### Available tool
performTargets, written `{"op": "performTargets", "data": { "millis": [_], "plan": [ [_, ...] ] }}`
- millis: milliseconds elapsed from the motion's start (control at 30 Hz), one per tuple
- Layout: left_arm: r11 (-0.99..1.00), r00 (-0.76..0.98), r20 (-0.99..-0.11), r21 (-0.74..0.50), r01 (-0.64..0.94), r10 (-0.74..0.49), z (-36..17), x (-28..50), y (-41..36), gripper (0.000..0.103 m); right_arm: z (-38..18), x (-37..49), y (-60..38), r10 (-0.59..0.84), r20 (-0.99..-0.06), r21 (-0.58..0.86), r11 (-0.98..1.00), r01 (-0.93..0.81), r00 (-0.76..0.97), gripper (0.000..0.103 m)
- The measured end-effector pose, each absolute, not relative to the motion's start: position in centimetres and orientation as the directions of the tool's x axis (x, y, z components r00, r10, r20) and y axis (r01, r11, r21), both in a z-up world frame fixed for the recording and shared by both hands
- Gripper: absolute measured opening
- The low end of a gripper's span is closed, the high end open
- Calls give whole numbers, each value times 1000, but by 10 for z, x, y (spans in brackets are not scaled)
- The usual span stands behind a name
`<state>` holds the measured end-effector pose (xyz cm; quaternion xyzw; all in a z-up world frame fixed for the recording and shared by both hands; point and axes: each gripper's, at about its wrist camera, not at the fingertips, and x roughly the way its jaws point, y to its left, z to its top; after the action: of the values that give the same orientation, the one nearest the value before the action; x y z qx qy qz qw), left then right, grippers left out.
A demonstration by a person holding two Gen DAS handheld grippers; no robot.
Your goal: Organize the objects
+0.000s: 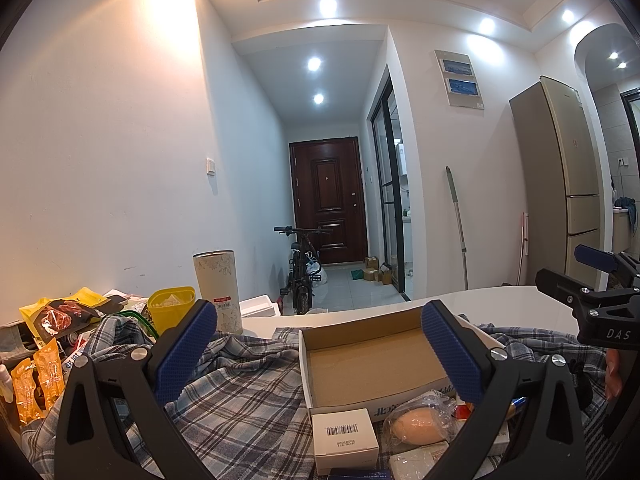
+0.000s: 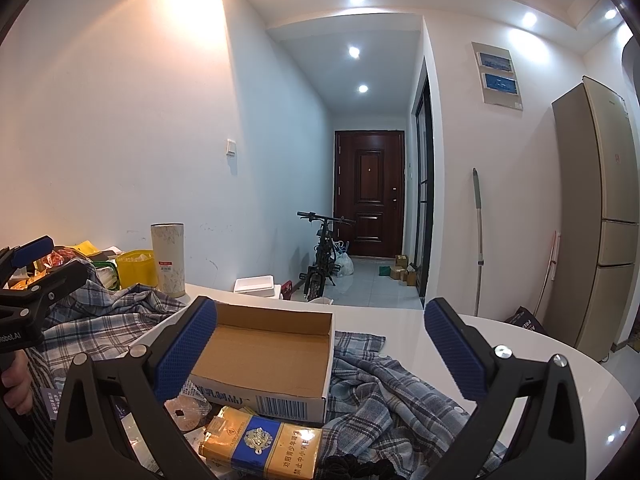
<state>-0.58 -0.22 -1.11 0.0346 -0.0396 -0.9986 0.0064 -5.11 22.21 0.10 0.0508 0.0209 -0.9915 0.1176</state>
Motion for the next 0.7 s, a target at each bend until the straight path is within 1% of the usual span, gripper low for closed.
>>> {"op": "performTargets", "data": {
  "millis": [700],
  "plan": [
    [-997,-997,-75,79,12,-18,-11,-6,-2,103,1,-50,223,-227,-111,-30,-972,232,-968,103]
  ]
}}
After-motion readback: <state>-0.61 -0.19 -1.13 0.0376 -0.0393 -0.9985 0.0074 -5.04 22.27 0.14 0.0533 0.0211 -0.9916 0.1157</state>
